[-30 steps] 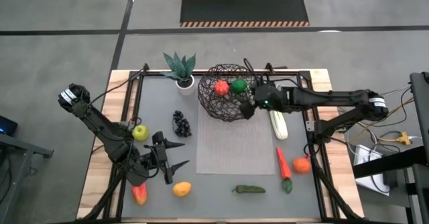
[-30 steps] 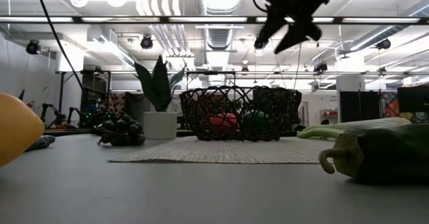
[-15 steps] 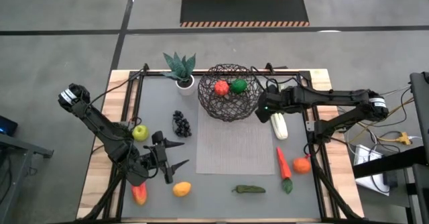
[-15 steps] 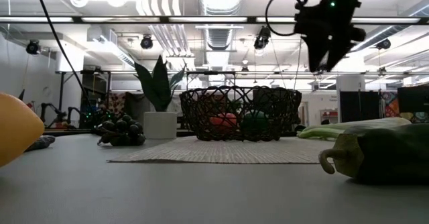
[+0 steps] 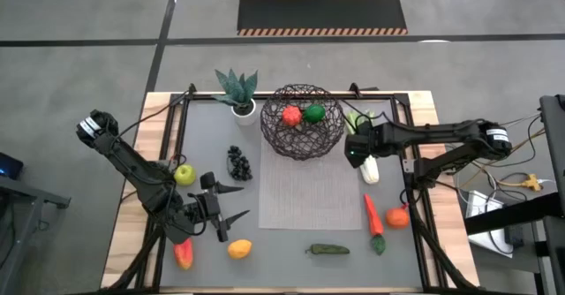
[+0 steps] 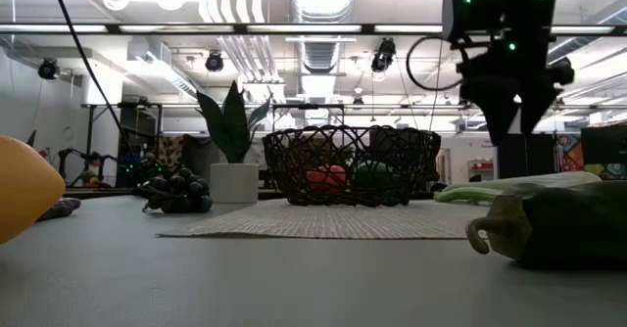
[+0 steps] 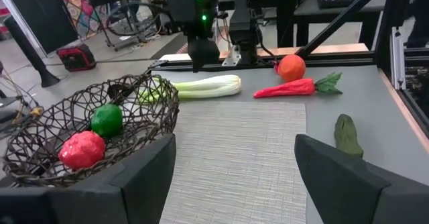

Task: Build produce basket
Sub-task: Put the green celery into the black wire basket

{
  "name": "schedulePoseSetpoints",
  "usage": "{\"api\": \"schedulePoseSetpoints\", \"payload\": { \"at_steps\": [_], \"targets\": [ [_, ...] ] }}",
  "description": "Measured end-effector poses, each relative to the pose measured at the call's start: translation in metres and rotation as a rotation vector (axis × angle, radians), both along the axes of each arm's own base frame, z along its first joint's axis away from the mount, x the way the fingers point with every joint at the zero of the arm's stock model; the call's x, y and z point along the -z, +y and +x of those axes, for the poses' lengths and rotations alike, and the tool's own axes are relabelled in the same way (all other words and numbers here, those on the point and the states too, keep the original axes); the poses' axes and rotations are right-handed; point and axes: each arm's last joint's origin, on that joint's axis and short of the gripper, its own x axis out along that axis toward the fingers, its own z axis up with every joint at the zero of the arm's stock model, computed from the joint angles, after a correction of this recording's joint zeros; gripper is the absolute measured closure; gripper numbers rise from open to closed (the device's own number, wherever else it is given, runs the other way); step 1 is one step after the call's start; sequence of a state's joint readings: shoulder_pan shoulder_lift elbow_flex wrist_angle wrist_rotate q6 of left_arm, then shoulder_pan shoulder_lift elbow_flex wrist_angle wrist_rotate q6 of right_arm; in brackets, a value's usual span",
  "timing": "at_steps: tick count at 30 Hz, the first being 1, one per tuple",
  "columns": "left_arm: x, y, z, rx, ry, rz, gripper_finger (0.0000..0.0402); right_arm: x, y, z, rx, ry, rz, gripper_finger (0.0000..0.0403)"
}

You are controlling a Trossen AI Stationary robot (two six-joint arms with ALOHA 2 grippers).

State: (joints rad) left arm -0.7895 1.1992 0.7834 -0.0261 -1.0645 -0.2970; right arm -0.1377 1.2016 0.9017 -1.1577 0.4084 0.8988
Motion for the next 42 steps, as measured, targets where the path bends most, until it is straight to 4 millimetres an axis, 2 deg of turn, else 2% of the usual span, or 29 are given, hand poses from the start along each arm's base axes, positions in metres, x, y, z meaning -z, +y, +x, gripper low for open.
{"api": "schedulePoseSetpoints", "payload": {
  "at_steps": [11,20,27,32,42],
  "targets": [
    [0.0,0.001,0.0,-0.01,0.001,0.025,0.0116,0.038,0.0,-0.002,0.054,-0.089,-0.013,0.0051],
    [0.0,0.001,0.0,-0.01,0.002,0.027,0.0116,0.067,0.001,-0.011,0.082,-0.105,-0.021,0.0057],
    [0.0,0.001,0.0,-0.01,0.003,0.027,0.0116,0.079,0.002,-0.018,0.113,-0.103,-0.021,0.0073],
    [0.0,0.001,0.0,-0.01,0.003,0.027,0.0116,0.084,0.003,-0.021,0.139,-0.113,-0.021,0.0116],
    [0.0,0.001,0.0,-0.011,0.002,0.026,0.0116,0.084,0.003,-0.021,0.176,-0.128,-0.023,0.0254]
  ]
}}
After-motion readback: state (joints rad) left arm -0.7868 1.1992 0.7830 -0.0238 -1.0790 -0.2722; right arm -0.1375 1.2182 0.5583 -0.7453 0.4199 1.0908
